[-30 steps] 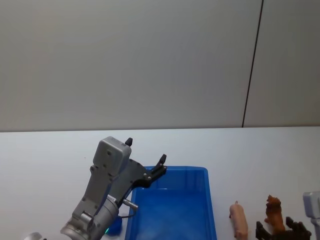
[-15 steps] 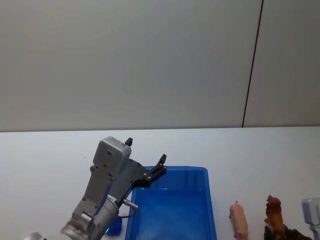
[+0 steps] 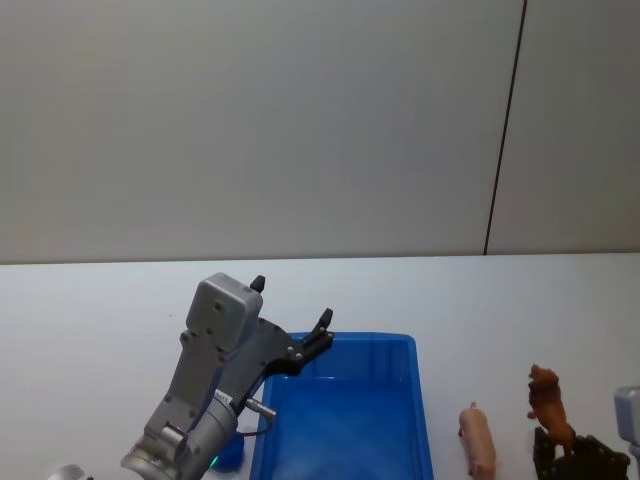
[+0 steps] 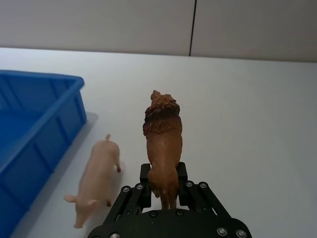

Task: Pick up the two dolls from the table and place them into the box.

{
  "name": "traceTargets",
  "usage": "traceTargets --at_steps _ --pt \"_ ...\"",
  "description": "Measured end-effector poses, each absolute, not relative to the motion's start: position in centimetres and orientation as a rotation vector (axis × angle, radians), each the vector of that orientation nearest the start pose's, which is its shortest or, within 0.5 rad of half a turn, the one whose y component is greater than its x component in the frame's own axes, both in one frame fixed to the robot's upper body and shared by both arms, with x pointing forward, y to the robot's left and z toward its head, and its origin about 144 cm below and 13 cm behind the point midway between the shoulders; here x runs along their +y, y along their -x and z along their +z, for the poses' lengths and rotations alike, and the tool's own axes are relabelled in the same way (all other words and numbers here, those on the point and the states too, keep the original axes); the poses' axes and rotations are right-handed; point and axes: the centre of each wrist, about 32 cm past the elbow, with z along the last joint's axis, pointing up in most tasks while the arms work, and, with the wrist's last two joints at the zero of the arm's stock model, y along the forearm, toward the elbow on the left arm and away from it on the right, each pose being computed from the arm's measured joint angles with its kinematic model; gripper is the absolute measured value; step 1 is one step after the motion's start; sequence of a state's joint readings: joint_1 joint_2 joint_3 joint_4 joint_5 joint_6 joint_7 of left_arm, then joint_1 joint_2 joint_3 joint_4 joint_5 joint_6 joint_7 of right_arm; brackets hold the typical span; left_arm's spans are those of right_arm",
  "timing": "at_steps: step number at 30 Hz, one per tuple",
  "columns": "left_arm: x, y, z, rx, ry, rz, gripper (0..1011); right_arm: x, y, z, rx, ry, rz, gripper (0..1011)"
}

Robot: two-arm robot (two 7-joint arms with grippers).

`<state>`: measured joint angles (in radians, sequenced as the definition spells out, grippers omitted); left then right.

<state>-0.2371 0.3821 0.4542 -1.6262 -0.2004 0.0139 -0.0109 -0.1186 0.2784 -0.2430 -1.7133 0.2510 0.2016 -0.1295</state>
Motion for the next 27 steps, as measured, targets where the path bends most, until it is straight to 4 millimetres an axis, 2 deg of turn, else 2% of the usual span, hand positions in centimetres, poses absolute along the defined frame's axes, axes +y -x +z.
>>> traceTargets --at_steps 12,27 --pt "19.8 -49.2 120.4 -0.268 -0.061 1.124 1002 -21.7 -41.7 115.1 0.112 0.126 -1.304 276" --pt "19.8 -49.2 120.4 -0.268 -0.061 1.124 1002 -20.2 -43.4 115.9 0.125 0.062 -1.083 276"
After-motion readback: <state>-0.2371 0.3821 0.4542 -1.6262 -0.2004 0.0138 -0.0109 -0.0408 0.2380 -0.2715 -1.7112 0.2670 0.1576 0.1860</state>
